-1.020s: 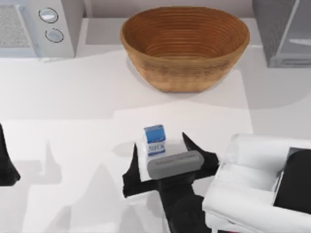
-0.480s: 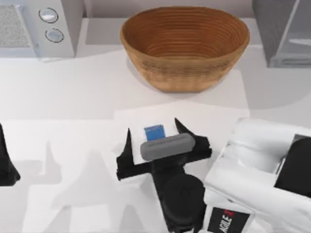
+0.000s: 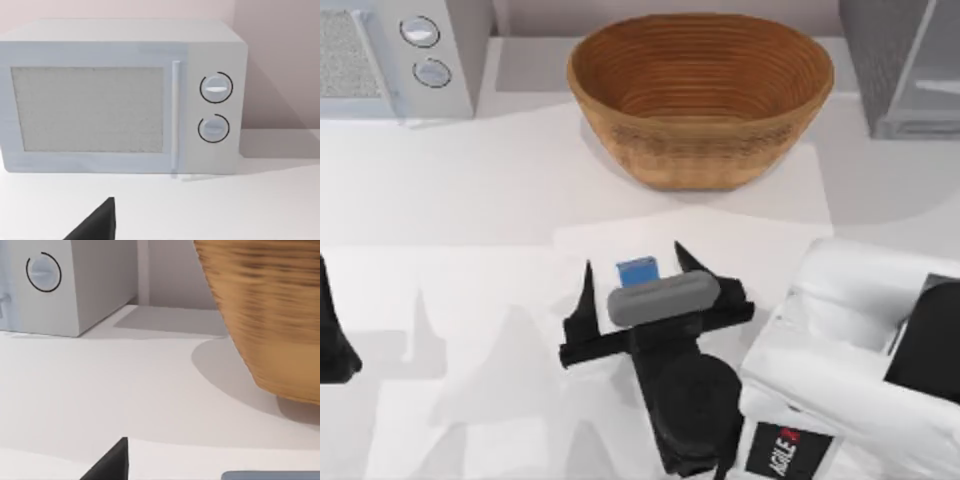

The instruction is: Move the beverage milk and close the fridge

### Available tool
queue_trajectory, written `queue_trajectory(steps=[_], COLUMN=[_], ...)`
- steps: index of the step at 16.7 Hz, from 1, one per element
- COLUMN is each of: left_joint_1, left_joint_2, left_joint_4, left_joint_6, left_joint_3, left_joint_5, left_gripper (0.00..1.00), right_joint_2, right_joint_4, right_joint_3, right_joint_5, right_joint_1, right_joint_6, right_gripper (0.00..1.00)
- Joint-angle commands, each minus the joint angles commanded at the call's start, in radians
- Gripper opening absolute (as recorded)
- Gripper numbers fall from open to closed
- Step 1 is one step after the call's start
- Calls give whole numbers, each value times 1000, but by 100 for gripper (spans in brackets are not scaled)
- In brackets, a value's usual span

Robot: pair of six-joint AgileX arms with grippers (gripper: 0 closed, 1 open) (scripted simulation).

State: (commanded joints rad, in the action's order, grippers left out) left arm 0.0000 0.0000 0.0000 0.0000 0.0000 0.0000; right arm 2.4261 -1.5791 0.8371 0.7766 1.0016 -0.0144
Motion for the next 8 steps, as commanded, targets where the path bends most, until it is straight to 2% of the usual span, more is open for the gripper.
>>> queue_trajectory(steps=[8], left_joint_1=[0], left_joint_2=[0], left_joint_4=[0], left_joint_6=[0], left_joint_3=[0], left_joint_5=[0], left_gripper=[100], right_joint_2=[0], right_joint_4=[0], right_joint_3=[0], right_joint_5=[0], right_joint_1=[0], right_joint_6=[0], right_gripper=[17])
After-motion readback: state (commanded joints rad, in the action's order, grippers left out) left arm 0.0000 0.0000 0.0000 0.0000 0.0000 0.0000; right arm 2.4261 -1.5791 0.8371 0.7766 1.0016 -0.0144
